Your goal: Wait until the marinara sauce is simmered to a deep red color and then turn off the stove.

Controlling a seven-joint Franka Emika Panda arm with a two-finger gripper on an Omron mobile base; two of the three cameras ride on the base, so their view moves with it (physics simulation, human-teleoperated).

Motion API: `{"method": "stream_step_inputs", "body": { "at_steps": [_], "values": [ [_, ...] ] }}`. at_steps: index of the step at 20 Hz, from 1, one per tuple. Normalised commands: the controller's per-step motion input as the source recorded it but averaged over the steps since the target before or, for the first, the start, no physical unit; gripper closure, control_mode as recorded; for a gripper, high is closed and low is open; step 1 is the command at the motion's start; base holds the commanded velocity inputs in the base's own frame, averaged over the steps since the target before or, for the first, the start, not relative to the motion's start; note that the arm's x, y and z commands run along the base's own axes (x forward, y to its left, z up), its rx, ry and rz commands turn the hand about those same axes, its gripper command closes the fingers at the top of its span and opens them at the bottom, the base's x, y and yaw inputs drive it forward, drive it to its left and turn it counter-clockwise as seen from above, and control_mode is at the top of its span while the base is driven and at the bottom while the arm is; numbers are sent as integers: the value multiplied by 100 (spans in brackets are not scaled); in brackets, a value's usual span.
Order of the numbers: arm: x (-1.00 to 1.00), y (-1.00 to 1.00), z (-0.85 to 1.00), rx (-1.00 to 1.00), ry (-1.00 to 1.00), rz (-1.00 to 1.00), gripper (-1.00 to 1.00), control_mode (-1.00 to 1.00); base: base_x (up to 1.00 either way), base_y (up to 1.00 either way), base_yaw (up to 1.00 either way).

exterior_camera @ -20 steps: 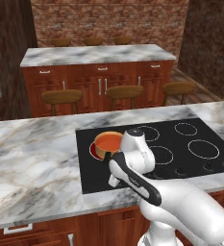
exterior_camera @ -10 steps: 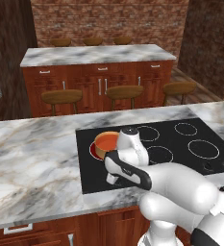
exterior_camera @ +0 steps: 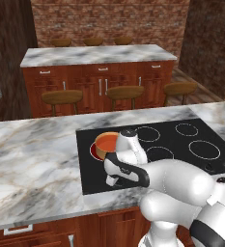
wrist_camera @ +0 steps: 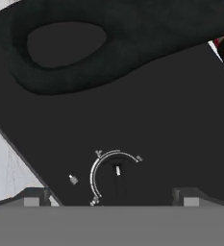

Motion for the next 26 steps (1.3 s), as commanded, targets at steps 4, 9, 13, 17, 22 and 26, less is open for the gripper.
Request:
{"method": "stream_step_inputs", "body": {
  "at_steps": [4, 9, 13, 17, 22, 26],
  "values": [
    [0, 0, -26, 0, -3, 0, -100, -100, 0, 0, 0],
    [0, 0, -11, 0, -1, 0, -100, -100, 0, 0, 0],
    [6, 0, -2, 0, 0, 0, -100, -100, 0, 0, 0],
    [14, 0, -4, 0, 0, 0, -100, -100, 0, 0, 0],
    [8, 0, -5, 0, 0, 0, -100, -100, 0, 0, 0],
    [0, 0, -4, 0, 0, 0, -100, -100, 0, 0, 0]
  ]
}}
